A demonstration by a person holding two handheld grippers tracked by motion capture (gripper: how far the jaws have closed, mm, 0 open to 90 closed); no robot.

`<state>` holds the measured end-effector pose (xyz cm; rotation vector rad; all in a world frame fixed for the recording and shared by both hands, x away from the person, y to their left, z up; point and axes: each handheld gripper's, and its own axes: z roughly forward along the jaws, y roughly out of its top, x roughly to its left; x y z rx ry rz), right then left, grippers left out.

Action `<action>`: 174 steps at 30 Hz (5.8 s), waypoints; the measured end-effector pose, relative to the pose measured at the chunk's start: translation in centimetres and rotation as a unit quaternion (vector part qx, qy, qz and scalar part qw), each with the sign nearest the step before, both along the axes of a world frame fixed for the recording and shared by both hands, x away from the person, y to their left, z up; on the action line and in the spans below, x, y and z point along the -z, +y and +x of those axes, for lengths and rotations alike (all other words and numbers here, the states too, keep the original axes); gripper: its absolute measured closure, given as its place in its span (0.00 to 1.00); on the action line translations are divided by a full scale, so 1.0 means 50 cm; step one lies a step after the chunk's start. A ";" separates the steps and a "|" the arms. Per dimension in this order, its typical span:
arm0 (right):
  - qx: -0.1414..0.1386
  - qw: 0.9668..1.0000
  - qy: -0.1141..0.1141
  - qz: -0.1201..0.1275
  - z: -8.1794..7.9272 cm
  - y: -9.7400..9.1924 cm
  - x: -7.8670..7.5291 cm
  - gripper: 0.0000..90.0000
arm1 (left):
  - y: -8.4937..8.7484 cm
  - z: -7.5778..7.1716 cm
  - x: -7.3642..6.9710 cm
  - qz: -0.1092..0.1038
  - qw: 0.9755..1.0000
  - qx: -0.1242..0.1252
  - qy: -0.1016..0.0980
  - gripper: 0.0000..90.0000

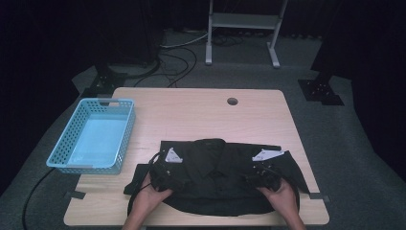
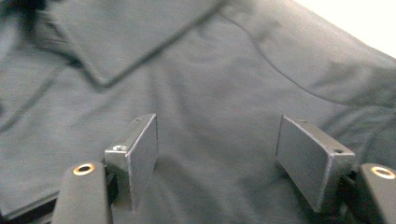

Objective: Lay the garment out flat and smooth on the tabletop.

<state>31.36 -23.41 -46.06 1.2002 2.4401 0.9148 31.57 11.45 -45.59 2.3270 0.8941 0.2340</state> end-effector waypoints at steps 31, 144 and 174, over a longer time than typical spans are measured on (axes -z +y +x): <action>0.000 1.000 -0.024 0.006 -0.104 -0.043 0.032 0.31 | 0.081 -0.072 0.023 0.027 0.998 -0.053 -0.018 0.17; -0.100 0.991 -0.043 0.081 -0.146 -0.007 -0.092 0.98 | 0.060 -0.128 -0.101 -0.025 0.996 0.087 -0.016 1.00; 0.036 0.999 0.000 0.040 0.214 0.013 -0.107 0.50 | -0.011 0.214 -0.121 -0.078 0.996 -0.036 -0.028 0.56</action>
